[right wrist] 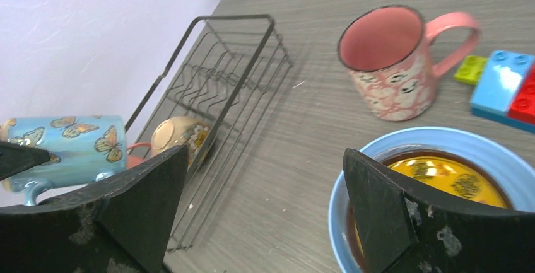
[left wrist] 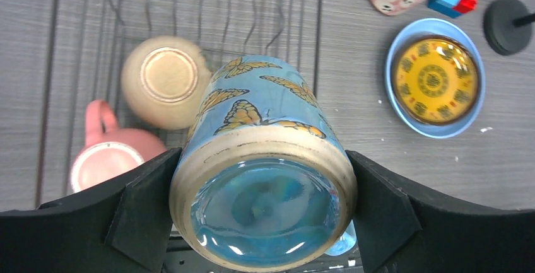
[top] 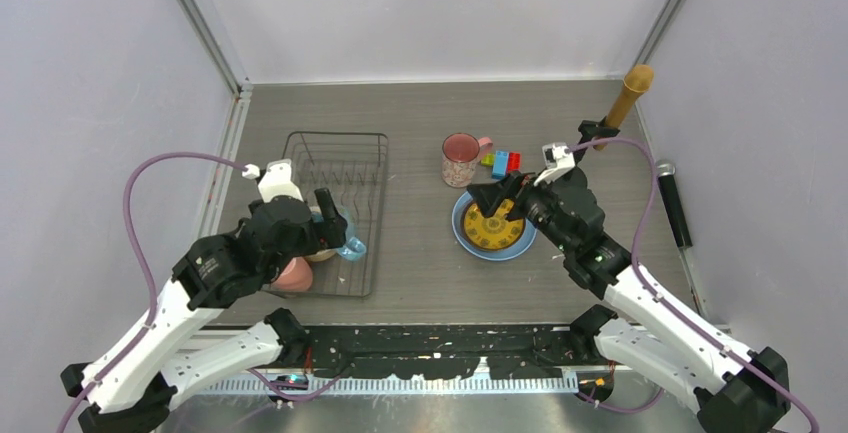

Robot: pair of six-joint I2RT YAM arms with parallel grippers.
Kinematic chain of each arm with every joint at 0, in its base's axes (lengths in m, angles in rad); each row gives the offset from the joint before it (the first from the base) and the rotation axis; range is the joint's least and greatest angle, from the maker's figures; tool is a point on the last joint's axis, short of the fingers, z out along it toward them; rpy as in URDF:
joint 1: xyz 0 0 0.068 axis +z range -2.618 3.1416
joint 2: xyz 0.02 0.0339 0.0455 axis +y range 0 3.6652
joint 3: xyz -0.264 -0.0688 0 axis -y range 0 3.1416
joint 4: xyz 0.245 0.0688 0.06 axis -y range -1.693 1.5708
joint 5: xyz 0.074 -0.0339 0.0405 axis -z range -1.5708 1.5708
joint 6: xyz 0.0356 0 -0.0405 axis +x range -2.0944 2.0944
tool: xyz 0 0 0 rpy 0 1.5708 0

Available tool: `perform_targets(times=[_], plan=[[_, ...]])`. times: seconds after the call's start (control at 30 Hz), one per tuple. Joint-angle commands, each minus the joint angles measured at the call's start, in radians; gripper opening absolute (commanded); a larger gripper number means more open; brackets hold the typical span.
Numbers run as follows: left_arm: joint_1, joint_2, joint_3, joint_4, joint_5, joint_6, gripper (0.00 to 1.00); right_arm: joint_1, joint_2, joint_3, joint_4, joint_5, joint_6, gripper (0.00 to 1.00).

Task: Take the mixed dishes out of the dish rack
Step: Pick up the cup from the dish rack, then place the cup at the center of the board.

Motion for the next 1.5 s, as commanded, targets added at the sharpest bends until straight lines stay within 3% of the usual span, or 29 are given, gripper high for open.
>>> perform_targets(times=[0.0,0.3,0.43,0.57,0.73,0.8,1.07,1.47], plan=[[-0.005,-0.052,-0.019,0.243,0.074,0.066,0.0,-0.001,0.058,0.027,0.101,-0.149,0.081,1.0],[-0.005,-0.082,-0.132,0.487,0.287,0.145,0.0,-0.001,0.213,0.011,0.357,-0.424,0.312,1.0],[-0.005,-0.091,-0.18,0.623,0.415,0.171,0.0,-0.001,0.312,-0.022,0.528,-0.512,0.505,1.0],[-0.005,-0.1,-0.21,0.71,0.477,0.179,0.0,0.001,0.458,-0.057,0.775,-0.599,0.675,0.99],[-0.005,-0.105,-0.238,0.79,0.543,0.18,0.0,0.017,0.63,-0.091,1.206,-0.654,0.86,0.95],[-0.005,-0.1,-0.241,0.805,0.557,0.177,0.0,0.035,0.702,-0.068,1.29,-0.68,0.925,0.91],[-0.005,-0.092,-0.231,0.786,0.61,0.183,0.0,0.121,0.774,0.014,1.302,-0.696,0.897,0.85],[-0.005,-0.171,-0.215,0.739,0.486,0.219,0.0,0.12,0.697,-0.038,1.3,-0.701,0.882,0.85]])
